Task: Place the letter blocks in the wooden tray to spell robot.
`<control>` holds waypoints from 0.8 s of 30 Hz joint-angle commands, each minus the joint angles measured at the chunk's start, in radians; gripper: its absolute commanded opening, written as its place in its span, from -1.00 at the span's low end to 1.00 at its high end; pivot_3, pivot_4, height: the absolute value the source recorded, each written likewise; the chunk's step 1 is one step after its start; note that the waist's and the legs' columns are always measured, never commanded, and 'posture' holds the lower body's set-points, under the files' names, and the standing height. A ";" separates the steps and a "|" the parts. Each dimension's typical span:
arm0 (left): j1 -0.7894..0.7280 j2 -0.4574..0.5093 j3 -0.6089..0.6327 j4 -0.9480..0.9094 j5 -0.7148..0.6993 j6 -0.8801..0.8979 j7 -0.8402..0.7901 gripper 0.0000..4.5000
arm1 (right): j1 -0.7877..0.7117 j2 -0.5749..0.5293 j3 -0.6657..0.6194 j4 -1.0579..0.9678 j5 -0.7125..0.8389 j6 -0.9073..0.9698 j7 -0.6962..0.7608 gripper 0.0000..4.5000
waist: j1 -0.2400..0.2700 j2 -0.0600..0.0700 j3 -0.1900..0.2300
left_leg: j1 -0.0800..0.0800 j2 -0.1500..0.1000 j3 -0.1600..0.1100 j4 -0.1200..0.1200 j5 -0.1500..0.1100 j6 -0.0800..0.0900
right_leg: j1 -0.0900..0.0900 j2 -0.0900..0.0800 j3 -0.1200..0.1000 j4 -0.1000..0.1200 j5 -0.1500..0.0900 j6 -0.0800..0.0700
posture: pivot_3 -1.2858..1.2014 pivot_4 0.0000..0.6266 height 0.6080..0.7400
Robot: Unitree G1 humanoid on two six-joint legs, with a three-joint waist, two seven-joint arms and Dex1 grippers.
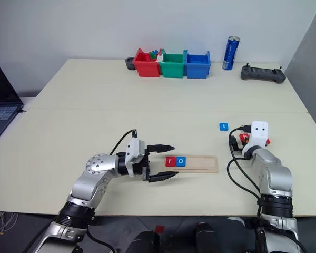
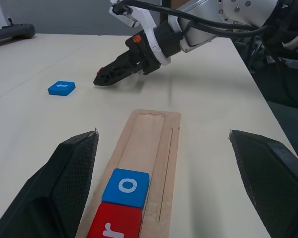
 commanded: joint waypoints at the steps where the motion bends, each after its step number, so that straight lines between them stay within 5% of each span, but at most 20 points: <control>1: -0.009 0.008 -0.002 -0.031 -0.018 -0.002 -0.010 0.98 | -0.006 -0.005 -0.016 0.008 0.002 0.016 -0.006 1.00 | 0.000 0.000 0.000 | 0.000 0.000 0.000 0.000 0.000 0.000 | 0.000 0.000 0.000 0.000 0.000 0.000 | 0.03 -0.52 1.00; 5: -0.011 0.011 0.000 -0.027 -0.017 -0.002 -0.013 0.98 | -0.002 -0.008 -0.015 0.003 -0.004 0.020 -0.012 1.00 | 0.000 0.000 0.000 | 0.000 0.000 0.000 0.000 0.000 0.000 | 0.000 0.000 0.000 0.000 0.000 0.000 | 0.03 -0.52 1.00; 14: -0.006 0.005 -0.007 -0.029 -0.014 -0.014 -0.021 1.00 | 0.032 -0.015 -0.012 -0.033 -0.007 0.021 -0.016 -0.36 | -0.001 0.000 0.000 | 0.000 0.000 0.000 -0.001 0.000 0.000 | 0.000 0.000 0.000 0.000 0.000 0.000 | 0.03 -0.52 1.00; 24: 0.017 0.017 -0.012 -0.064 -0.025 -0.008 -0.029 1.00 | 0.175 0.002 -0.018 -0.466 0.047 0.291 -0.049 -0.36 | 0.001 0.000 0.000 | -0.001 0.000 -0.001 -0.001 0.000 0.000 | 0.000 0.000 0.000 -0.001 0.000 0.000 | 0.03 -0.52 1.00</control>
